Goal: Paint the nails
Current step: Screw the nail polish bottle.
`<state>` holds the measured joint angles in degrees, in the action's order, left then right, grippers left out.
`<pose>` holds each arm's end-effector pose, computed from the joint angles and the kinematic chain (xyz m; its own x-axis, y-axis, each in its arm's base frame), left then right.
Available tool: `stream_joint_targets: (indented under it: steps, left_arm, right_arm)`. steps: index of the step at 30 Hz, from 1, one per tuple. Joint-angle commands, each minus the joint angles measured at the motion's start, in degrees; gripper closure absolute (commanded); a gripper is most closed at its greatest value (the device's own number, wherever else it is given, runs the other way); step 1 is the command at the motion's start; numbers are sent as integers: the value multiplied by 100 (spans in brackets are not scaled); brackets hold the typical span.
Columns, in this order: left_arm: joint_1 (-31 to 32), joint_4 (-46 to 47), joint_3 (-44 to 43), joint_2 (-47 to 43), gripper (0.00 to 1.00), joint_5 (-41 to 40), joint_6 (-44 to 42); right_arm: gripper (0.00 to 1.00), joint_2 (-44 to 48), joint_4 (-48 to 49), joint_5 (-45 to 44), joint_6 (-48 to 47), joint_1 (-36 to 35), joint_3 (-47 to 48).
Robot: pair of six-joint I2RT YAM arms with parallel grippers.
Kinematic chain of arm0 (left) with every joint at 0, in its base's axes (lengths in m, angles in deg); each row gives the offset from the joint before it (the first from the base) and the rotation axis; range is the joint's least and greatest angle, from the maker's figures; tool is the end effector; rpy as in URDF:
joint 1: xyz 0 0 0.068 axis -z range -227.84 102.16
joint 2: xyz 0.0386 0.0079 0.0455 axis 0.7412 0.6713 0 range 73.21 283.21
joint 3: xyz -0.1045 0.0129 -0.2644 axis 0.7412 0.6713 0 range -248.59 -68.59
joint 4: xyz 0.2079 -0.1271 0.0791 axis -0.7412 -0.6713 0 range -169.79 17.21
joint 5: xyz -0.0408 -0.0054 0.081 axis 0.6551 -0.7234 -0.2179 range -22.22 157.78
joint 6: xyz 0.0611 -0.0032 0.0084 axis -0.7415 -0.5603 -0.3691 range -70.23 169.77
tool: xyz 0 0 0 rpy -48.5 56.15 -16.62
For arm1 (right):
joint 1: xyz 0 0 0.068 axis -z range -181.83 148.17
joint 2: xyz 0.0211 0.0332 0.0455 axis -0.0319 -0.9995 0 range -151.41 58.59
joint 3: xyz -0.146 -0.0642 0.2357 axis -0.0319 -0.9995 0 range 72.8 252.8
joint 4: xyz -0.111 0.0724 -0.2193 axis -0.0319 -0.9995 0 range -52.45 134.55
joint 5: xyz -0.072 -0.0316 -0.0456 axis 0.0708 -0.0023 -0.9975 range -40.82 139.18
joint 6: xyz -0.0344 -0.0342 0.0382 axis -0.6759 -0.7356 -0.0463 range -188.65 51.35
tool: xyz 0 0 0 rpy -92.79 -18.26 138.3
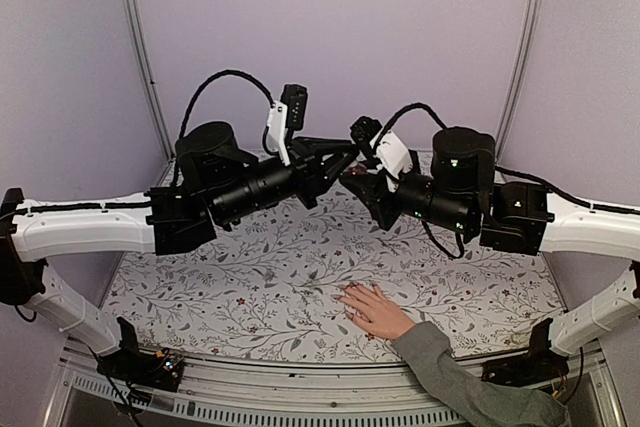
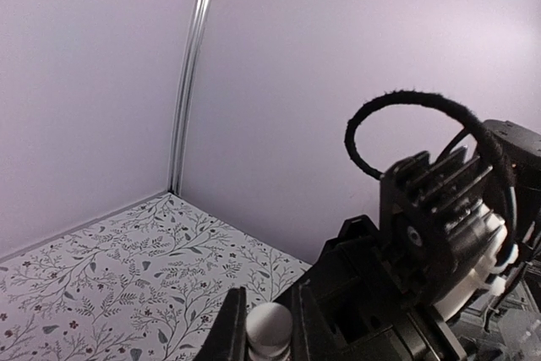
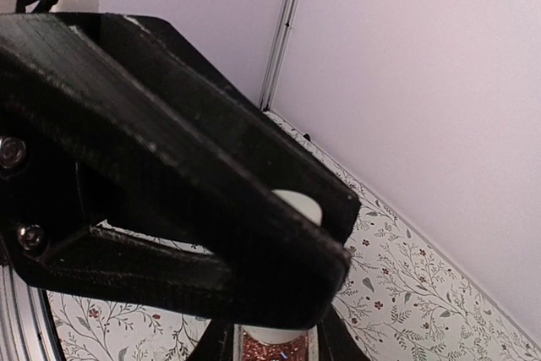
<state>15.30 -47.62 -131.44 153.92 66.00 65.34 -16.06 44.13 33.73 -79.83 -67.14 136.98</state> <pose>0.1555 -0.3038 0.3850 -0.1803 -0.2380 -0.9544 0.8610 0.4310 -0.2701 0.1408 0.2766 0.3729 0.0713 -0.2925 -0.9536 -0.7672 0.5949 -0.2399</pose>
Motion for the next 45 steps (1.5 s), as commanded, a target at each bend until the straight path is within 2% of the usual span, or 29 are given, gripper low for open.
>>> stream_joint_targets:
  steps: [1, 4, 10, 20, 27, 36, 45]
  left_arm:
    - [33, -31, 83, -82, 96, 239, -140]
    - [33, -146, 146, -123, 100, 503, -251]
    - [26, -237, 378, -237, 100, 1388, -582]
    - [-62, -498, 469, -176, 100, 3355, -999]
    - [-72, -921, 204, 44, 100, 4634, -1362]
    - [-87, -895, -103, 686, 100, 6231, -1396]
    - [-81, -1422, -620, 1227, 100, 7054, -1832]
  right_arm:
    - [100, 120, 62, 194, 36, -42, 128]
    - [100, 227, 110, 506, 54, -28, 87]
    - [100, 426, 122, 1589, 84, 125, 86]
    - [100, 653, 118, 4714, -204, 271, 160]
    - [100, 618, 104, 6784, -538, 269, 257]
    - [100, 425, 264, 8195, -600, 245, 572]
    - [100, 246, 654, 8634, -383, -25, 700]
